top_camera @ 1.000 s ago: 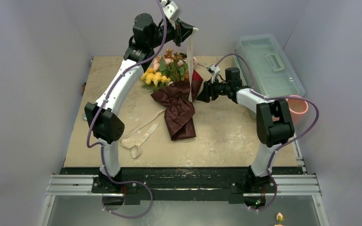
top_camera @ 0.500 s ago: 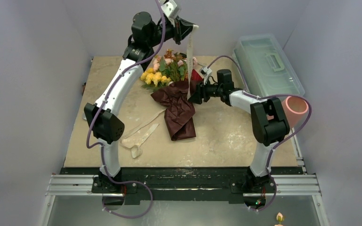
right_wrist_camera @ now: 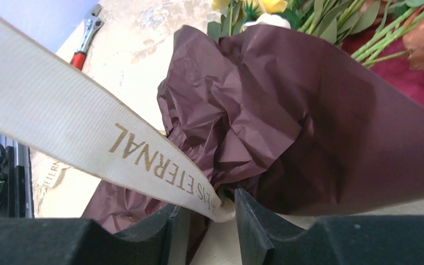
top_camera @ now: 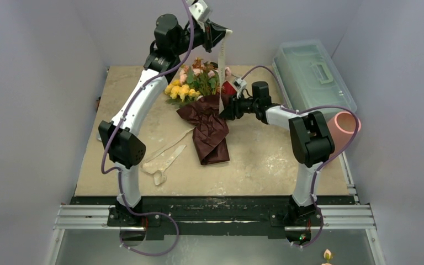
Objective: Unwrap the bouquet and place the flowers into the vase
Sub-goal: Untie the ribbon from the wrapping paper.
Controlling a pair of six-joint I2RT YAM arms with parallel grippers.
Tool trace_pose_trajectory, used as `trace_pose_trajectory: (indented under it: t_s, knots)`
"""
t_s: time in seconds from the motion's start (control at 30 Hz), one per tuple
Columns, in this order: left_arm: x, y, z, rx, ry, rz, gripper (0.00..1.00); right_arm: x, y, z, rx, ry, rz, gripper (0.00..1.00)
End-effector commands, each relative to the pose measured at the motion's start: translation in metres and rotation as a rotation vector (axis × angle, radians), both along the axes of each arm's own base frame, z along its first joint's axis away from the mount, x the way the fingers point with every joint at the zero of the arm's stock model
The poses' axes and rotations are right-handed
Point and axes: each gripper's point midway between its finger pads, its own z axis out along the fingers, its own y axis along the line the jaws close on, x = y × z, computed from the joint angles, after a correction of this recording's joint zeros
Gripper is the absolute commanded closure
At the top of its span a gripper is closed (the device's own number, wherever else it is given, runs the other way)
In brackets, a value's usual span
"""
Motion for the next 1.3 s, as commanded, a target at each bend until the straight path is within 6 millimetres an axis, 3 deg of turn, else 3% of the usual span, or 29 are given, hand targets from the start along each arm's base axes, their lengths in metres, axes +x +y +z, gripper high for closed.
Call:
trace_pose_trajectory:
  t_s: [0.0,0.1,0.2,0.27,0.4,0.67,0.77,0.87,1.1,1.27]
  knots:
    - [-0.013,0.012,0.036,-0.035,-0.067,0.012,1.00,0.016,0.011,0.038,0.068,-0.086,-0.002,0.65]
    - [-0.013,0.014,0.038,-0.034,-0.075,0.018,1.00,0.015,0.011,0.033,0.064,-0.075,0.000,0.80]
    - [-0.010,0.019,0.040,-0.038,-0.078,0.037,1.00,0.014,0.009,0.028,0.040,-0.069,0.002,1.00]
    - [-0.008,0.024,0.041,-0.038,-0.077,0.048,1.00,0.016,0.008,0.033,0.027,-0.077,-0.006,1.00]
    - [-0.003,0.038,0.020,0.001,-0.033,0.074,1.00,0.018,0.003,0.071,0.048,-0.130,-0.014,1.00]
    - [-0.016,0.055,-0.100,0.225,0.116,0.062,1.00,0.020,-0.018,0.166,0.140,-0.240,-0.058,1.00]
    - [-0.029,0.057,-0.129,0.274,0.128,0.028,1.00,0.019,-0.025,0.198,0.163,-0.283,-0.068,1.00]
    - [-0.042,0.051,-0.156,0.315,0.140,-0.022,1.00,0.020,-0.031,0.231,0.189,-0.331,-0.077,1.00]
    - [-0.086,0.016,-0.209,0.480,0.048,-0.167,1.00,0.025,-0.050,0.306,0.261,-0.434,-0.143,1.00]
    - [-0.096,-0.002,-0.233,0.517,0.040,-0.207,1.00,0.019,-0.059,0.345,0.307,-0.483,-0.166,1.00]
